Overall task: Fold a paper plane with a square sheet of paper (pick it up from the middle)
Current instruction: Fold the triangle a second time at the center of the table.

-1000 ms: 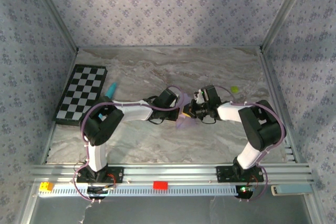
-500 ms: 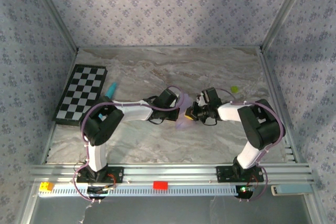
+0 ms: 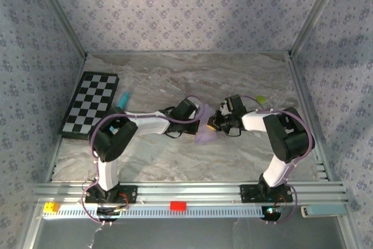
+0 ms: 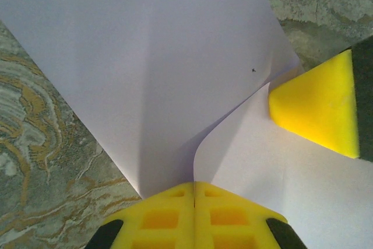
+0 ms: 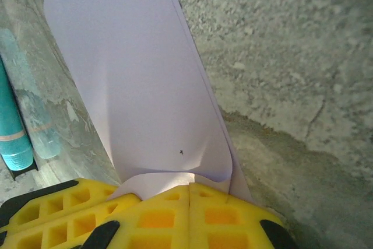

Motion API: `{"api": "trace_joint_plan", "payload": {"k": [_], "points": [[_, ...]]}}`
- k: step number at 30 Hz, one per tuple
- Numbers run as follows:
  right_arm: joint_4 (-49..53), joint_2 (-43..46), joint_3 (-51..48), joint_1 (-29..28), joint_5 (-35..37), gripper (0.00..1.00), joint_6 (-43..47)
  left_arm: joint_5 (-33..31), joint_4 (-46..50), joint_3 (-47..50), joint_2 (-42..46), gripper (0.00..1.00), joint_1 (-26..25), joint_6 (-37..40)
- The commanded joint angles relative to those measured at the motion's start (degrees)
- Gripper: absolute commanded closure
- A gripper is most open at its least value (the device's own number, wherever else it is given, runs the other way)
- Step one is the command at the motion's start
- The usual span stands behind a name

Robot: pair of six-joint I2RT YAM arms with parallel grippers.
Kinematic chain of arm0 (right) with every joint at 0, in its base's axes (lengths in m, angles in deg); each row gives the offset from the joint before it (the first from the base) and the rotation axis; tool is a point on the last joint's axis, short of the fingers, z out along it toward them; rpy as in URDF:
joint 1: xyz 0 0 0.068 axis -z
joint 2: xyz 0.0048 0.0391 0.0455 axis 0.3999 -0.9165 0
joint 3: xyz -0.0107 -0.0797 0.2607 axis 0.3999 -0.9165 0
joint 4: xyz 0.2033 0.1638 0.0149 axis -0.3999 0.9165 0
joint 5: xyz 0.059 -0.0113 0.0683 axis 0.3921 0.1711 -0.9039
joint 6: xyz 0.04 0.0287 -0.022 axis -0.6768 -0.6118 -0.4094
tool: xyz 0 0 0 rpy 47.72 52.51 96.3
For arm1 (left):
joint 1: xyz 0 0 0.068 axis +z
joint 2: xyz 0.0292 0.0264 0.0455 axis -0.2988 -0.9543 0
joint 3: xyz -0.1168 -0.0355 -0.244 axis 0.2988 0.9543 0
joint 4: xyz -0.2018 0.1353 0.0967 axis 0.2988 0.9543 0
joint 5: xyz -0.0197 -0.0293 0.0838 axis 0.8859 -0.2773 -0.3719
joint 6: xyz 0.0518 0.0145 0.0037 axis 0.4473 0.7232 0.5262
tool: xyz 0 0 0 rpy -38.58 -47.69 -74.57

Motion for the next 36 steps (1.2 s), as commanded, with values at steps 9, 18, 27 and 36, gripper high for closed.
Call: {"api": "trace_joint_plan", "payload": {"k": [9, 18, 27, 36], "points": [[3.9, 3.0, 2.5, 1.7, -1.5, 0.95, 0.7, -0.6, 3.1, -0.1, -1.6, 1.0, 0.0, 1.3], [5.5, -1.7, 4.0, 1.8, -1.4, 0.95, 2.3, -0.6, 3.3, -0.2, -1.6, 1.0, 0.0, 1.4], [-1.1, -2.8, -0.3, 4.9, 1.7, 0.95, -2.7, -0.8, 3.3, 0.4, -1.4, 1.0, 0.1, 1.6], [4.4, -1.1, 2.3, 6.6, 6.2, 0.95, -3.3, -1.0, 3.1, 0.6, -1.4, 1.0, 0.0, 1.6]]}}
